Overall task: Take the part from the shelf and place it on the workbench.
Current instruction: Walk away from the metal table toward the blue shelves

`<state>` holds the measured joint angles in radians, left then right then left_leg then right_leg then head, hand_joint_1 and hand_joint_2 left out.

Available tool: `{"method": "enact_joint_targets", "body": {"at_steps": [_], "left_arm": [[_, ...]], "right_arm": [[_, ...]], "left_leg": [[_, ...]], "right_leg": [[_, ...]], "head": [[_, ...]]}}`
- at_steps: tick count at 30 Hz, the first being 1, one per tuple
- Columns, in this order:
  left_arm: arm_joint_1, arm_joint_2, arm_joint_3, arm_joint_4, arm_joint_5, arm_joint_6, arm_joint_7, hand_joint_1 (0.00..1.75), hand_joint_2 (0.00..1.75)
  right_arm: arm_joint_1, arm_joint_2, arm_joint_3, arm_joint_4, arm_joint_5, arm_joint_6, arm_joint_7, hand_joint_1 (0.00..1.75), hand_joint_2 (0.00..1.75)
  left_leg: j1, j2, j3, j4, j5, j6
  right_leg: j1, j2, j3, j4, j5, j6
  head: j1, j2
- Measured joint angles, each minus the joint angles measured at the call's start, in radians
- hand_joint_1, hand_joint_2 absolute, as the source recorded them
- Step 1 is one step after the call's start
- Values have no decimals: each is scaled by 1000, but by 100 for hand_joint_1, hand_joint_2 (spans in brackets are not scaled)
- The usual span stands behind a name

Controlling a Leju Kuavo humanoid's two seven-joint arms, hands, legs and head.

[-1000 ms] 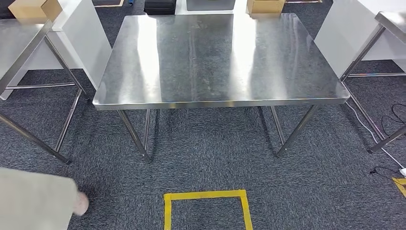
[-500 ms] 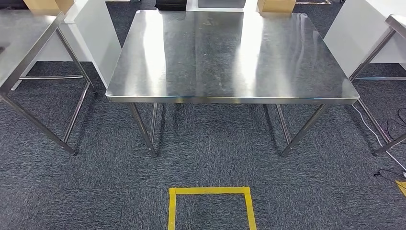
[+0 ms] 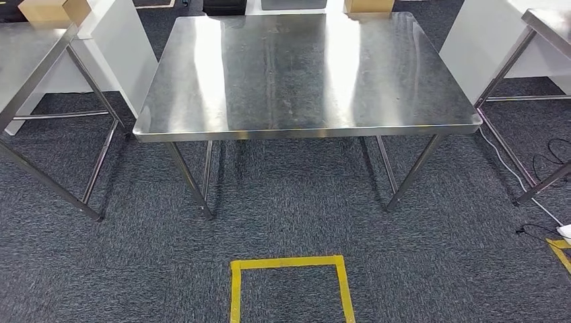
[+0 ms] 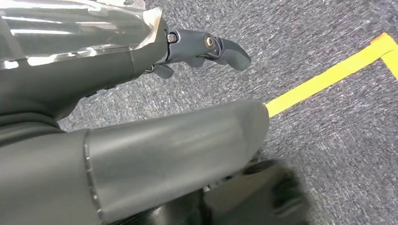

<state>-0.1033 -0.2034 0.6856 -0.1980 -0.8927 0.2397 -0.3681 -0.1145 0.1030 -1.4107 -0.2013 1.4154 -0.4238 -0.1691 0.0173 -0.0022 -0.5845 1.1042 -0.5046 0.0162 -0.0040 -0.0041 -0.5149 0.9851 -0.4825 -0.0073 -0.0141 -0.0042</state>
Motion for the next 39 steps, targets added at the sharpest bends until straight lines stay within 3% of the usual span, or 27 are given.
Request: {"method": "enact_joint_targets", "body": {"at_steps": [2,6,8,10,11,12,13,15,16,18,21,23,25,26,27,28,30,32,36,37,39], "left_arm": [[-1,1,0,0,1,0,-1,0,0],[0,0,1,0,1,1,-3,0,0],[-1,-1,1,0,1,2,-3,0,0],[-1,-2,1,0,0,2,-3,0,0],[0,-3,1,0,0,1,-3,0,0],[1,-3,1,0,0,1,-2,0,0],[1,-4,1,0,-1,0,-2,0,0],[1,-6,1,0,-3,-2,-2,0,0],[-1,-6,1,0,-5,-4,-2,0,0],[-3,-6,1,0,-8,-7,-2,0,0],[-4,-6,1,0,-8,-9,-3,0,0],[-4,-5,1,0,-8,-9,-3,0,0],[-4,-5,1,0,-8,-9,-3,0,0],[-3,-4,1,0,-8,-9,-3,0,0],[-2,-4,1,0,-8,-8,-3,0,0],[-1,-4,1,0,-8,-8,-3,0,0],[-1,-3,1,0,-8,-7,-3,0,0],[-3,-2,1,0,-7,-6,-5,0,0],[-1,0,2,0,-6,-5,-9,0,0],[-1,-1,2,0,-6,-5,-9,0,0],[-2,-3,2,0,-6,-5,-9,0,0]], "right_arm": [[-1,2,0,0,0,-1,0,0,0],[-1,3,0,0,0,-2,0,0,0],[-1,3,0,0,0,-3,0,0,0],[0,2,0,0,0,-3,0,0,0],[1,1,0,0,0,-3,1,0,0],[2,0,0,0,0,-3,3,0,0],[2,-1,0,0,-1,-4,5,0,0],[1,-2,0,0,-1,-4,6,0,0],[0,-2,0,0,-1,-4,5,0,0],[-1,-1,0,1,-1,-4,0,0,0],[0,-3,0,1,-4,-3,-10,0,0],[-1,-3,0,1,-5,-2,-13,0,0],[0,-3,0,1,-4,-2,-14,0,0],[1,-3,0,1,-4,-2,-13,0,0],[1,-3,0,1,-3,-2,-13,0,0],[2,-3,0,1,-2,-2,-12,0,0],[1,-2,1,1,-1,-2,-11,0,0],[0,0,2,1,0,-2,-10,0,0],[0,1,3,1,2,-2,-6,0,0],[0,1,4,1,2,-2,-6,0,0],[0,0,4,1,2,-2,-6,0,0]], "left_leg": [[-5,0,39,-80,20,12],[-7,2,38,-106,37,33],[-3,4,34,-117,50,42],[-3,5,23,-118,57,44],[-3,5,18,-117,60,43],[-2,5,14,-117,63,40],[-1,5,11,-116,66,37],[1,4,7,-113,71,28],[0,4,6,-110,72,22],[-5,3,3,-107,75,9],[0,1,-6,-96,69,-5],[4,0,-37,-26,13,-11],[4,0,-90,108,-66,-14],[3,0,-110,162,-88,-14],[3,0,-114,185,-90,-12],[3,0,-98,168,-74,-7],[0,0,-24,45,-18,8],[-6,0,36,-64,13,22],[-11,1,43,-103,27,33],[-9,3,42,-110,34,37],[-8,6,35,-118,46,43]], "right_leg": [[5,0,-5,2,2,7],[7,0,-21,13,-2,28],[3,1,-61,96,-51,28],[-4,1,-123,236,-113,29],[-8,1,-142,283,-129,34],[-12,1,-140,290,-128,44],[-16,1,-116,253,-111,57],[-26,1,-29,101,-62,79],[-26,4,4,37,-44,80],[-23,9,25,-12,-33,66],[-23,10,19,-7,-21,39],[-25,7,14,-8,-11,22],[-18,5,5,-6,-4,11],[-14,4,0,-5,-2,8],[-11,4,-4,-4,0,6],[-7,4,-5,-3,0,6],[-3,4,-4,-2,1,6],[4,4,-6,1,3,10],[7,2,-20,5,7,29],[7,3,-30,23,-6,31],[2,3,-76,122,-64,28]], "head": [[1,0],[5,0],[13,0],[21,0],[24,0],[26,0],[28,0],[32,0],[36,0],[35,0],[20,0],[10,0],[1,0],[-1,0],[-2,0],[-2,0],[-4,0],[-3,0],[2,0],[4,0],[12,0]]}}
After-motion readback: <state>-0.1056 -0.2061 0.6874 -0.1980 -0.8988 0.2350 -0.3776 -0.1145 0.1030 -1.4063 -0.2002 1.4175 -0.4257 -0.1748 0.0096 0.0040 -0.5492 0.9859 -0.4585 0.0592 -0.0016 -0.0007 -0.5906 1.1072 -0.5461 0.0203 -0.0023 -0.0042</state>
